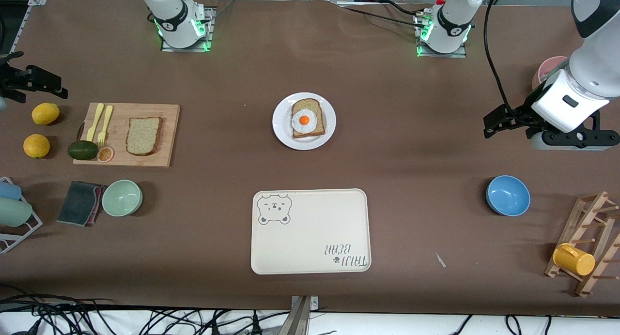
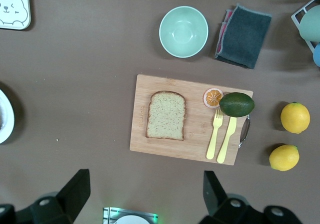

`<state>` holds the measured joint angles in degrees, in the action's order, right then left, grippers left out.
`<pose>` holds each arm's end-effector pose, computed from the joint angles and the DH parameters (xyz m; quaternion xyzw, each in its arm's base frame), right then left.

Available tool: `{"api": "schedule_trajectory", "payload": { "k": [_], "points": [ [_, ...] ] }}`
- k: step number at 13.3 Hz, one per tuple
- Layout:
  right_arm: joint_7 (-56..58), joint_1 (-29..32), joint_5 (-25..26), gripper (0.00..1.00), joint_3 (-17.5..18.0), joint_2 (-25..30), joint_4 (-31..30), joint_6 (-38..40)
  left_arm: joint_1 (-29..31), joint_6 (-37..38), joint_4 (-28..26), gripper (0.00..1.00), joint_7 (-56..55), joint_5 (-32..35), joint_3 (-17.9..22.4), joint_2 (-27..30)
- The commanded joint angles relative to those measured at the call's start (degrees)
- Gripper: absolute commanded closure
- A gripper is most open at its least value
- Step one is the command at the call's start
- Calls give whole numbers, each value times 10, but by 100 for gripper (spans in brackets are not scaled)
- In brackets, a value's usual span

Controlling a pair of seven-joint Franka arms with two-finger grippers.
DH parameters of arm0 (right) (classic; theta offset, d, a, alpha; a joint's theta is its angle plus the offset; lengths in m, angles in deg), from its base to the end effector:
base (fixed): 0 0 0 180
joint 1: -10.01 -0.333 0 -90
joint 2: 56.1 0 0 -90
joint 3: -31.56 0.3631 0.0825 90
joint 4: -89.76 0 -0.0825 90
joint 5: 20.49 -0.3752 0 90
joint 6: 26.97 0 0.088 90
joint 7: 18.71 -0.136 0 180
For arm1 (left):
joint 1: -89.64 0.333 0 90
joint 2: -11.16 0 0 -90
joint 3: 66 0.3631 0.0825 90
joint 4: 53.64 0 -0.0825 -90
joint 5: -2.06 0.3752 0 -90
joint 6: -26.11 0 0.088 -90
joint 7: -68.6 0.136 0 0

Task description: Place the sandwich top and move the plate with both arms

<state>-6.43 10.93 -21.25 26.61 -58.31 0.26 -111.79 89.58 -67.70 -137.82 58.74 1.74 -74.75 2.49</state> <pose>0.5424 -0.0529 0.6184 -0.9966 -0.0559 0.0585 0.0144 0.5988 -0.0861 0.6097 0.9998 0.0103 0.0068 0.0156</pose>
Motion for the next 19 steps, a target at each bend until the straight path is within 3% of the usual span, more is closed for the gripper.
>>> {"api": "schedule_trajectory", "payload": {
  "k": [1,19],
  "points": [
    [0,3,3,0,3,-3,12,1,0,11,17,0,-6,20,-6,-6],
    [-1,2,5,0,4,-1,8,14,-4,13,10,0,-8,40,-6,-13]
  ]
}}
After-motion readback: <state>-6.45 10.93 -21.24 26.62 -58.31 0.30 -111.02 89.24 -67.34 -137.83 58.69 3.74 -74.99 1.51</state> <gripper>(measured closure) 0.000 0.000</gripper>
